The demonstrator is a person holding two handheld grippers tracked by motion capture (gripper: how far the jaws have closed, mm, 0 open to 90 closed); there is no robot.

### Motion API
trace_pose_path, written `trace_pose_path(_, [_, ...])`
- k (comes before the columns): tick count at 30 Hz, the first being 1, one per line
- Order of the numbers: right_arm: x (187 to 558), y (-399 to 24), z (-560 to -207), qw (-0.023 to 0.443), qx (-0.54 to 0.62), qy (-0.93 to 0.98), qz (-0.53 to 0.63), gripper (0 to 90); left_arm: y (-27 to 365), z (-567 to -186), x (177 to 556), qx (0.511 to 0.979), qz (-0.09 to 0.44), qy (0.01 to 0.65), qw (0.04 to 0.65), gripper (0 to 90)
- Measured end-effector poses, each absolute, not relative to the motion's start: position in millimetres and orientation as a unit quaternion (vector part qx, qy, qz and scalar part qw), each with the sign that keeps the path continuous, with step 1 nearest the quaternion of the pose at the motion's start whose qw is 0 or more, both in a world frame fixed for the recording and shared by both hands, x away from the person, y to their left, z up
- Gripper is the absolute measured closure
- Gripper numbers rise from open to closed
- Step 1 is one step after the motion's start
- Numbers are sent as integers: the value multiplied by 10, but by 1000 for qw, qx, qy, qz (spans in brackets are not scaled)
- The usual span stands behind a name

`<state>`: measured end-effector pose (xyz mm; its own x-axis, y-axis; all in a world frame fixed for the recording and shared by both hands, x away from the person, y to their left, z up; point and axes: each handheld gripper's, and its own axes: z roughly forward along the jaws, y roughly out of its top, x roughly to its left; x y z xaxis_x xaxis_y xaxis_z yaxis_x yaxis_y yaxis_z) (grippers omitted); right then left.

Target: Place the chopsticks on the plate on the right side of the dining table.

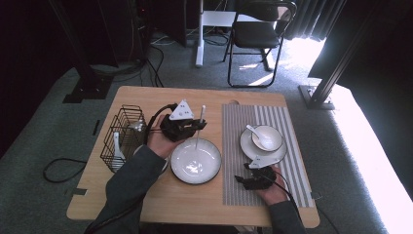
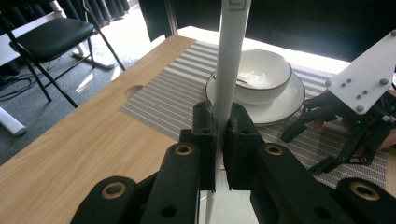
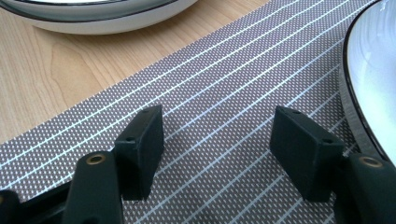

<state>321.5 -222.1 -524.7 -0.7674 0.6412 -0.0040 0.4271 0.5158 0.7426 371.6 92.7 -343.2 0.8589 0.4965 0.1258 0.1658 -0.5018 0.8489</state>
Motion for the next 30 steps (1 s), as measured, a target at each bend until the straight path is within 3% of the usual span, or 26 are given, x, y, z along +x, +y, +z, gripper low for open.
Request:
trace_pose_path(13, [3197,-2192,-5187,149,320,850,391,379,859,-3463,3706,849,176,182,464,847])
trace_pose_path(30, [3172,-2095,-5075,150,302,837,431,520,761,-3506,3701,850,166,163,472,847])
